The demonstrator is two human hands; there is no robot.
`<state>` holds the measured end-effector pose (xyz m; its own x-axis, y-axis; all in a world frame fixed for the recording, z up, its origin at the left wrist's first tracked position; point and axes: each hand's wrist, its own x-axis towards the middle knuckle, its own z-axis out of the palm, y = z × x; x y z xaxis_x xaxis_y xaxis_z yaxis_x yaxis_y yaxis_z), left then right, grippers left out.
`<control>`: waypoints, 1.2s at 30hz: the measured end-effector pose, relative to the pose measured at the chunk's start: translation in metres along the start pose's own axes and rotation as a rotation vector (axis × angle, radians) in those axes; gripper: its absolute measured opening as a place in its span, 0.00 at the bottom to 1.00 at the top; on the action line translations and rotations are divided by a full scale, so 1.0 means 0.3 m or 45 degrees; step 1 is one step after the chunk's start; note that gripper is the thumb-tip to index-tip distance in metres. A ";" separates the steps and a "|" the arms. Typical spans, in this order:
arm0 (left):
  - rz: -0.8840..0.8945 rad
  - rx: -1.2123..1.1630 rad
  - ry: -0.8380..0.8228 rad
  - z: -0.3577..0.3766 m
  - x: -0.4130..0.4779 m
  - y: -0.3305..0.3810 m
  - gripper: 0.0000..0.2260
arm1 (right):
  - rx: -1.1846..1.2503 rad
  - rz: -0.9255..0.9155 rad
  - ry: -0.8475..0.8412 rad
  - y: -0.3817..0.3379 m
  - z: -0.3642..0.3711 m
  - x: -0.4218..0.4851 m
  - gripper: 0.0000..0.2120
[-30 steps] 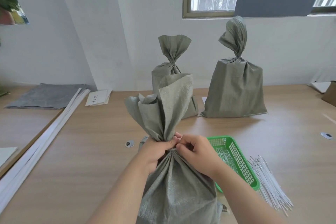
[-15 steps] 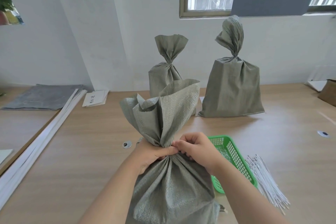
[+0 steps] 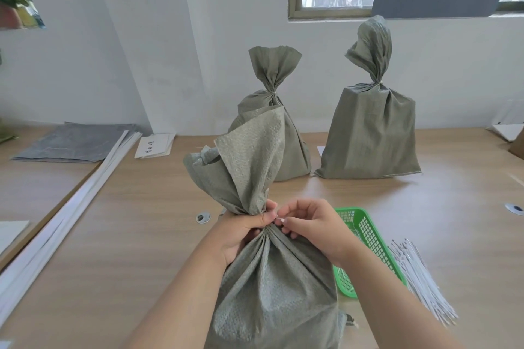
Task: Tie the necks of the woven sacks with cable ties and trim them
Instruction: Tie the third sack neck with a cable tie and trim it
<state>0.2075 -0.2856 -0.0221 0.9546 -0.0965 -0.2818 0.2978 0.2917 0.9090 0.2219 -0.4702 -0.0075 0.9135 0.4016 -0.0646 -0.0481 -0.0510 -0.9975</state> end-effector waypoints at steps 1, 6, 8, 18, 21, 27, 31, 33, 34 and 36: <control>-0.008 -0.013 0.002 -0.001 0.003 -0.002 0.09 | 0.000 -0.010 -0.011 0.003 -0.003 -0.001 0.07; 0.001 -0.045 -0.024 -0.005 0.015 -0.011 0.07 | 0.030 -0.039 -0.065 0.014 -0.010 -0.005 0.06; 0.018 -0.018 -0.021 -0.006 0.014 -0.013 0.06 | 0.009 -0.079 -0.043 0.017 -0.005 -0.008 0.06; 0.020 -0.043 -0.020 -0.012 0.016 -0.016 0.04 | -0.069 -0.150 0.093 0.011 0.024 -0.012 0.03; 0.011 -0.031 -0.066 -0.023 0.016 -0.019 0.08 | -0.034 -0.129 0.140 0.009 0.029 -0.009 0.03; 0.042 -0.053 -0.103 -0.015 0.011 -0.012 0.04 | -0.049 -0.141 0.273 0.016 0.048 0.001 0.02; 0.141 0.096 -0.131 -0.014 0.003 -0.006 0.02 | -0.191 -0.216 0.332 0.021 0.061 -0.003 0.05; 0.226 0.229 -0.111 -0.014 -0.002 -0.007 0.02 | -0.205 -0.229 0.361 0.021 0.065 -0.009 0.06; 0.251 0.282 -0.101 -0.015 -0.003 -0.008 0.01 | -0.206 -0.233 0.373 0.021 0.066 -0.010 0.06; 0.288 0.358 -0.087 -0.017 -0.001 -0.009 0.06 | -0.214 -0.239 0.386 0.021 0.067 -0.012 0.07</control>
<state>0.2065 -0.2817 -0.0260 0.9907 -0.1258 -0.0511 0.0566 0.0408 0.9976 0.2102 -0.4537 -0.0142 0.9792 0.1309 0.1548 0.1751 -0.1616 -0.9712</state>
